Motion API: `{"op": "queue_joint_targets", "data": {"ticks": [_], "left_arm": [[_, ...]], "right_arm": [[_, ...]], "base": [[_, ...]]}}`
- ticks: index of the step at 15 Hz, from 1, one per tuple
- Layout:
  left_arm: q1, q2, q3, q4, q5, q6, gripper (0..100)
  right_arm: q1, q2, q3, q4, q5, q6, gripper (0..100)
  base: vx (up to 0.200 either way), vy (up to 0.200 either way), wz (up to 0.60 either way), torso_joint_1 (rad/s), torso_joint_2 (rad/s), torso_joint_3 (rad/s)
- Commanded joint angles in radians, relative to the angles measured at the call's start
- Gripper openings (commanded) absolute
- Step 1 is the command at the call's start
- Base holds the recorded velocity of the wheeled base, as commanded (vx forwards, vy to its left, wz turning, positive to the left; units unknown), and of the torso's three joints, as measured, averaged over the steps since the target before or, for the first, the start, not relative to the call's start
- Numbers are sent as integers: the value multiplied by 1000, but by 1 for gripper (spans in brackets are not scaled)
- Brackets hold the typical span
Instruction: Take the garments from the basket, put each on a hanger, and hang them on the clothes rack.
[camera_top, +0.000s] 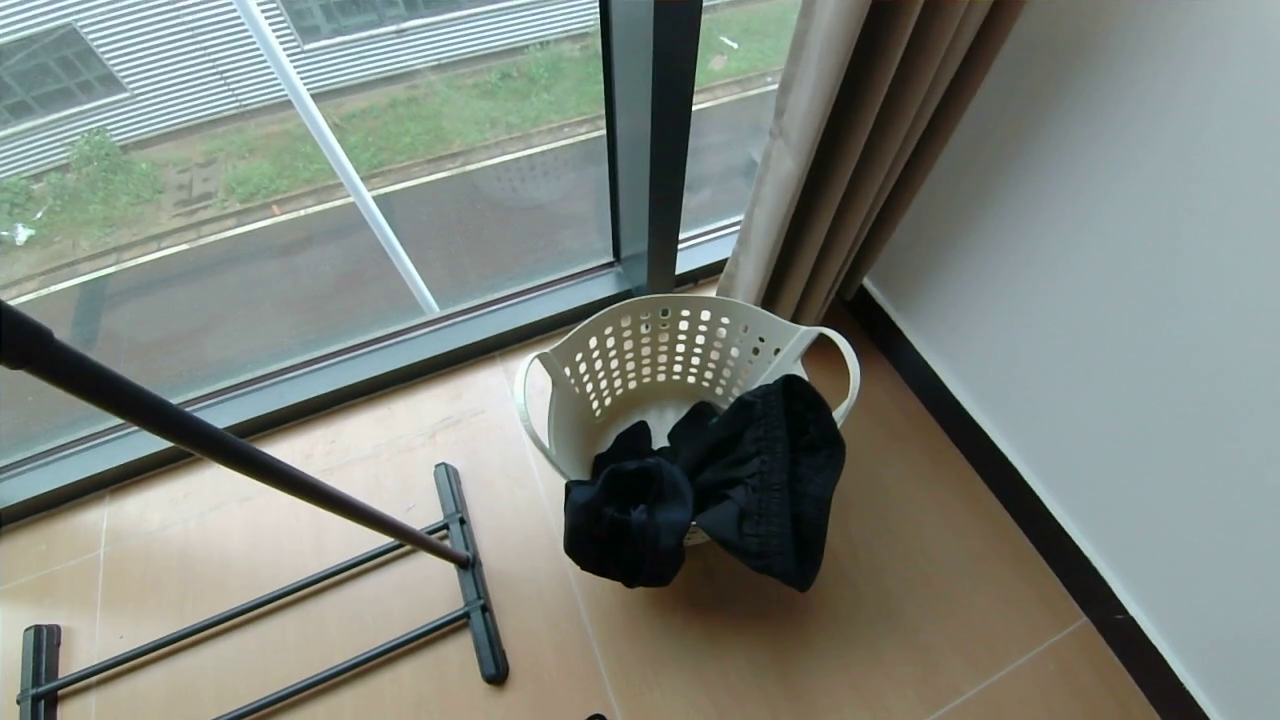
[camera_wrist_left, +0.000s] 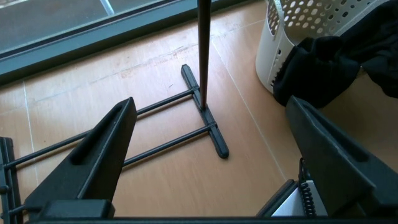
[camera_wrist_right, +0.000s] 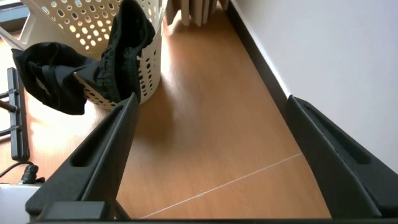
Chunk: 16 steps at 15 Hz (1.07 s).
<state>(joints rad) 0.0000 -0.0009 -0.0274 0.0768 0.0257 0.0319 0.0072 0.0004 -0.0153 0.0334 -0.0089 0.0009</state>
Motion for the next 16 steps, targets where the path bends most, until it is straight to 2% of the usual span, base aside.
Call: {"op": "queue_joint_targets", "data": {"ticks": [1,8,9,12,13,16], "left_arm": [[0,1,0,0,0,0,100],[0,1,0,0,0,0,100],[0,1,0,0,0,0,100],[0,1,0,0,0,0,100],[0,1,0,0,0,0,100],[0,1,0,0,0,0,100]], "right_arm": [[0,0,0,0,1,-9,100],[0,12,-3,10,-3,-10,100],[0,53,-3,10,-8,-10,100],[4,314,2,2,0,-21,100],[19,394,-5,-6,7,-55,100],[168,605,-63,-44,41,-81,100]], "base": [[0,0,0,-7,-2,-203],[0,0,0,6,2,-181],[0,0,0,0,0,0],[0,0,0,0,0,0],[0,0,0,0,0,0],[0,0,0,0,0,0]]}}
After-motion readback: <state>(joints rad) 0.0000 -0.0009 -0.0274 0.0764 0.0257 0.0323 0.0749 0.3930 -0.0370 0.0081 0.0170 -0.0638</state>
